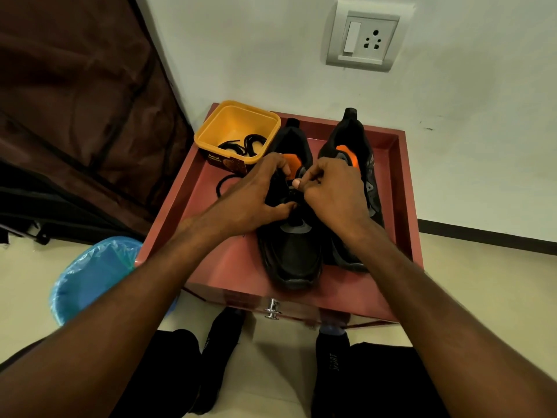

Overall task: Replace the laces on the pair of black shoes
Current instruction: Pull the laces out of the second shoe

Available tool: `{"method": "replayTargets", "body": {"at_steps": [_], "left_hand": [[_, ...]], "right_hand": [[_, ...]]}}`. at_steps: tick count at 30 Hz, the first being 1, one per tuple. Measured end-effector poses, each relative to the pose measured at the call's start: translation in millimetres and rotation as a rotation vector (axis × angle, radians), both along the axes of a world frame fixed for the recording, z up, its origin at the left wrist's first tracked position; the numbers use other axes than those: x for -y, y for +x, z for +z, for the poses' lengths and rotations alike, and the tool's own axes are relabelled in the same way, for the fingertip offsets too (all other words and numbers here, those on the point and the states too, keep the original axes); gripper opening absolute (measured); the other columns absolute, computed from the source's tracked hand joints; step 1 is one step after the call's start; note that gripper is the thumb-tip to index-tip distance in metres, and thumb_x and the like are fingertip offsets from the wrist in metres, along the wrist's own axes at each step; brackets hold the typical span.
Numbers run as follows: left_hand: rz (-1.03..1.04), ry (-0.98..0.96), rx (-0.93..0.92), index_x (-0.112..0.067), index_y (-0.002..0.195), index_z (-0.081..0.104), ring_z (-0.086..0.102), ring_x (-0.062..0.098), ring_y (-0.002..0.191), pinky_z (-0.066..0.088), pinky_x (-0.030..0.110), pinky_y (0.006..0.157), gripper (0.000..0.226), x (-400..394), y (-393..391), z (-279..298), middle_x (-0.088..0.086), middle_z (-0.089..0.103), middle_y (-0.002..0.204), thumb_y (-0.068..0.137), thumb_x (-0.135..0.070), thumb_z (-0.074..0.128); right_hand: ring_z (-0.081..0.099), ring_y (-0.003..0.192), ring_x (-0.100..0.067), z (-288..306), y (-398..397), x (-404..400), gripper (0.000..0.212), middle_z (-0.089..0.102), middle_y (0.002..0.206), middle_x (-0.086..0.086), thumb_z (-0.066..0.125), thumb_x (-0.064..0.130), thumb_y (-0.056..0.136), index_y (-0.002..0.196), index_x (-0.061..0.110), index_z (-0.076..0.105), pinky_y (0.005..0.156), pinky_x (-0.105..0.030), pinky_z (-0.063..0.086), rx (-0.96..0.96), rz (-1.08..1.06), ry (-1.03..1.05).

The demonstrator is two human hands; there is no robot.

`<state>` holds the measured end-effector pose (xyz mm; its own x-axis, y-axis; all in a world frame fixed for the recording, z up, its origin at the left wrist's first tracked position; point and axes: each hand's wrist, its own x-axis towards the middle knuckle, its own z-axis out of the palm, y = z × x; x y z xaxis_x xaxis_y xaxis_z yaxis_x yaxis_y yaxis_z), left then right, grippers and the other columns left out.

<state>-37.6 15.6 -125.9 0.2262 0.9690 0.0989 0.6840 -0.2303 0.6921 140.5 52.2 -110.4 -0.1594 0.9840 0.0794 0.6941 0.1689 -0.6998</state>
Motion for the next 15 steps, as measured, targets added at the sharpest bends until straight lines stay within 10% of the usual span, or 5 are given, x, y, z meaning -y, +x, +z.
{"method": "replayTargets", "body": {"at_steps": [6,12,15], "left_hand": [[-0.002,0.001,-0.014,-0.028,0.127,0.041,0.060,0.017,0.108,0.056,0.043,0.081,0.054,0.0,0.3,0.3,-0.004,0.049,0.138,0.088,-0.033,0.078],[-0.006,-0.020,0.024,-0.029,0.124,0.041,0.058,0.024,0.118,0.055,0.050,0.086,0.053,-1.3,-0.4,-0.6,-0.002,0.049,0.140,0.087,-0.035,0.078],[-0.003,-0.014,0.016,-0.031,0.125,0.040,0.060,0.017,0.106,0.056,0.045,0.078,0.054,-2.6,-0.6,-2.1,-0.006,0.051,0.132,0.087,-0.037,0.078]], "right_hand": [[0.067,0.079,-0.011,3.9,-0.9,3.2,0.010,0.069,0.087,0.006,0.063,0.022,0.099,0.092,0.019,0.069,0.074,-0.036,0.058,-0.016,0.010,-0.096],[0.066,0.120,-0.037,35.0,7.4,-0.2,0.016,0.071,0.125,-0.019,0.042,0.009,0.108,0.104,0.012,0.057,0.110,-0.047,0.049,-0.675,-0.172,-0.661],[0.074,0.103,-0.030,27.1,7.2,-1.6,0.021,0.077,0.104,-0.004,0.049,0.025,0.108,0.108,0.009,0.063,0.095,-0.051,0.057,-0.557,-0.138,-0.483]]}}
